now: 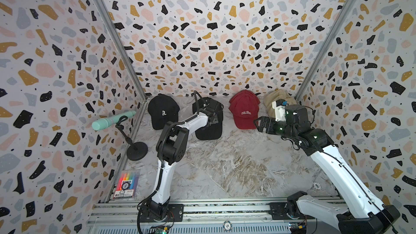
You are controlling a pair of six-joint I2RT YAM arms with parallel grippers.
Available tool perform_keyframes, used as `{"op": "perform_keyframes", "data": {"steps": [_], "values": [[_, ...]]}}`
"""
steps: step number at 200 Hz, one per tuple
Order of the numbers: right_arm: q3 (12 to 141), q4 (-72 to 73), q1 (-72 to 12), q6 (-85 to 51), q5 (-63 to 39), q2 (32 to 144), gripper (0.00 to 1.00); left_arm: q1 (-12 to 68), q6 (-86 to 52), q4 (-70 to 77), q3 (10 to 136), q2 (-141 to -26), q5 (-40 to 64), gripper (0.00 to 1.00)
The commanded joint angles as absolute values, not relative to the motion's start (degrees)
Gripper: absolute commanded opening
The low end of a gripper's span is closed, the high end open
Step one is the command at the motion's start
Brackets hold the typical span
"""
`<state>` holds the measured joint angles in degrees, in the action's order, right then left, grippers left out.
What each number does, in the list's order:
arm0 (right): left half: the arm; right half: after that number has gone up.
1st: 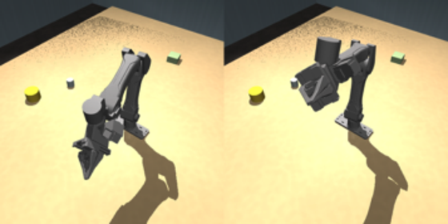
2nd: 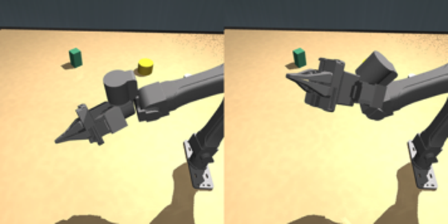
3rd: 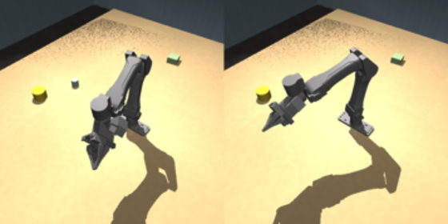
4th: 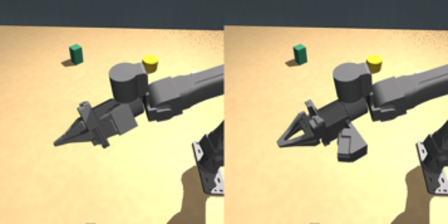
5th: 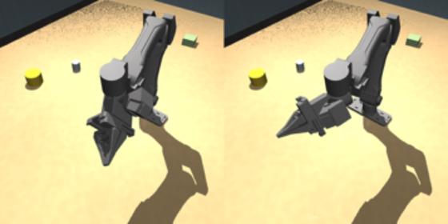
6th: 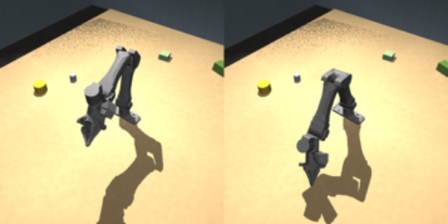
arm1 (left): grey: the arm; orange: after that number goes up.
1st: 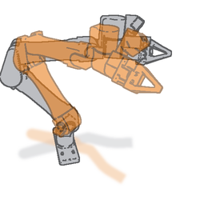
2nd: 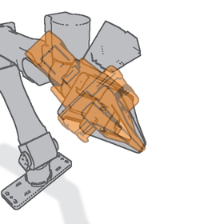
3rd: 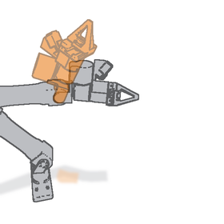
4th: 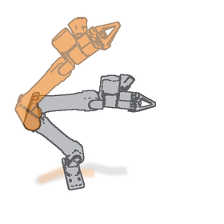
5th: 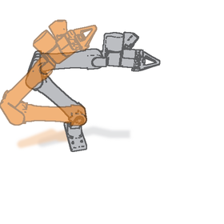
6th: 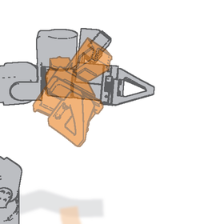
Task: Stack the baseball caps by color
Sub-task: Place the baseball cap on the baseball cap.
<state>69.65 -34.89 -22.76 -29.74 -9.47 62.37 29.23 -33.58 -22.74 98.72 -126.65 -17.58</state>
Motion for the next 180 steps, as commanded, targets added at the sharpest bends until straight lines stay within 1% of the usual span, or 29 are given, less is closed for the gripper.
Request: {"op": "perform_keyframes", "data": {"steps": [1,36,68,81,103,131,161,180], "values": [[70.8,-34.9,-22.8,-30.2,-8.8,61.4,0.99,28.9,-32.3,-25.0,101.1,-129.0,-15.7,0.39],[71.3,-34.8,-22.9,-30.4,-8.6,61.5,0.99,28.8,-30.2,-26.2,104.7,-130.9,-14.5,0.38],[71.7,-34.9,-22.8,-30.6,-8.2,61.8,0.99,28.9,-28.8,-27.1,107.1,-132.0,-13.5,0.4],[72.1,-34.8,-22.8,-30.5,-8.2,62.0,0.99,28.9,-28.4,-28.0,108.1,-132.1,-13.3,0.45],[72.6,-34.3,-22.8,-30.2,-8.6,62.6,0.99,29.0,-28.0,-29.8,108.2,-130.5,-14.9,0.65],[73.1,-32.9,-22.9,-29.6,-9.9,63.0,0.99,29.1,-27.5,-30.3,106.2,-125.6,-17.8,0.83],[73.8,-31.7,-22.9,-28.6,-10.8,64.8,0.99,29.1,-26.9,-31.3,105.0,-120.7,-19.0,0.92],[74.3,-30.5,-22.9,-28.1,-12.0,66.4,0.99,29.1,-26.4,-32.2,104.9,-118.0,-19.6,0.94]]}}
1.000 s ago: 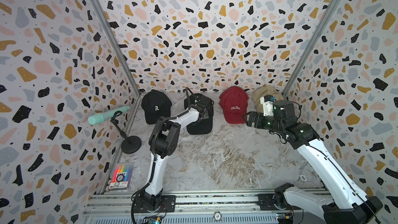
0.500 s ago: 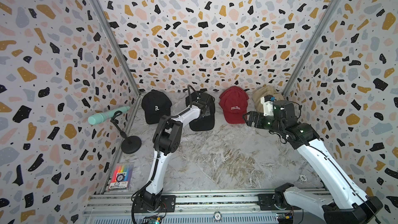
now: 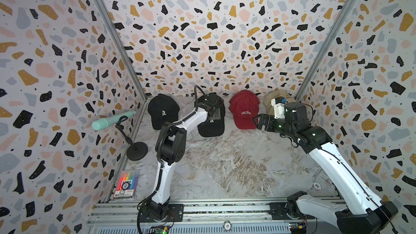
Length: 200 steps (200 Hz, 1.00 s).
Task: Stack the baseball caps by color
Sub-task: Place the baseball cap on the baseball cap, then pick up the baseball cap from the center of the board.
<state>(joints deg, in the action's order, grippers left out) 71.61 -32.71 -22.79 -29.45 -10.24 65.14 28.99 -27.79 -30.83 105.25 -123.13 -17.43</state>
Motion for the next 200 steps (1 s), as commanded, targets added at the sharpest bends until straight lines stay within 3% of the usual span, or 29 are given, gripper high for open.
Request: {"op": "perform_keyframes", "data": {"steps": [1,34,125,200], "values": [[74.3,-30.4,-22.9,-28.1,-12.1,66.4,0.99,29.1,-26.4,-32.2,104.9,-117.9,-19.6,0.94],[76.4,-28.0,-23.2,-26.9,-14.7,70.2,0.99,28.3,-24.9,-33.7,103.3,-112.3,-22.7,1.0],[84.3,-25.2,-27.3,-24.4,-18.8,82.1,0.99,15.9,-23.1,-28.6,80.9,-92.5,-25.5,1.0],[87.9,-25.7,-29.4,-23.6,-19.2,85.7,0.99,5.2,-18.5,-24.1,80.9,-98.6,-22.2,1.0]]}}
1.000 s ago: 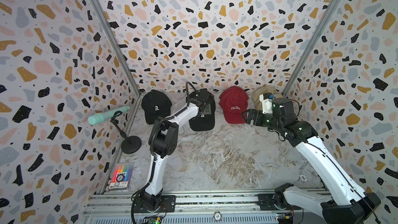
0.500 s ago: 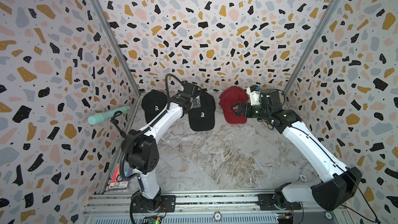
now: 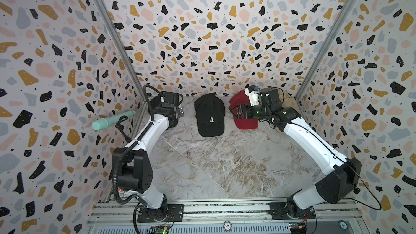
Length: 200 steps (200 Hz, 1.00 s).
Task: Stack the baseball caps by color
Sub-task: Pick up the baseball cap from the center of the board.
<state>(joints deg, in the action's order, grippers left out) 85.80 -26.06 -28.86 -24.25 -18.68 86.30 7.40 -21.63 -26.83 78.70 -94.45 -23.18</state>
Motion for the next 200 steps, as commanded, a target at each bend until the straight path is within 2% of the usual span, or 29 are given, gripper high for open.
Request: {"op": "perform_keyframes", "data": {"steps": [1,108,165,200], "values": [[87.9,-25.7,-29.5,-23.6,-19.1,85.7,0.99,5.2,-18.4,-24.0,81.1,-98.9,-22.2,1.0],[86.1,-25.3,-28.4,-24.2,-16.0,85.6,0.99,-1.0,-11.3,-26.6,103.5,-122.5,-21.0,1.0],[87.6,-25.6,-27.0,-25.0,-15.6,86.8,0.99,-2.0,-10.1,-27.5,110.5,-129.1,-18.7,1.0],[87.1,-24.9,-26.8,-26.0,-15.5,87.0,0.99,-2.5,-10.8,-26.2,110.8,-130.9,-16.9,0.95]]}}
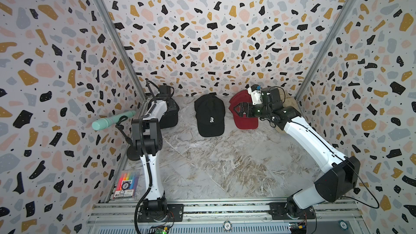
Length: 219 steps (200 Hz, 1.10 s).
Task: Stack the baseball caps by color
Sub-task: Pick up the baseball cap from the center of the board.
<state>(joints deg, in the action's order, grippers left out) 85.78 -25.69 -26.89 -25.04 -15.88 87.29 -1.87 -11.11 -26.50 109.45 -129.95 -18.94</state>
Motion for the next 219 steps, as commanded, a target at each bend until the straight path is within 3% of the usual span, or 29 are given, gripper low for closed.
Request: {"op": "perform_keyframes", "data": {"steps": [1,79,105,138,219], "values": [[87.1,-24.9,-26.9,-26.0,-15.4,87.1,0.99,-2.5,-10.9,-26.2,110.8,-130.9,-16.8,0.95],[86.8,-24.7,-26.9,-27.6,-14.4,86.8,0.99,-3.7,-12.0,-24.1,110.8,-134.1,-12.1,0.59],[86.4,-25.0,-26.9,-28.0,-14.0,86.4,0.99,-4.0,-12.4,-24.2,111.8,-135.5,-10.7,0.24],[85.5,-24.7,-26.9,-28.6,-13.5,85.3,0.99,-4.1,-13.0,-26.0,112.8,-135.9,-9.3,0.01],[81.7,-23.8,-26.9,-28.9,-14.3,81.5,0.99,-1.9,-18.0,-24.4,97.7,-120.0,-7.8,0.0]]}}
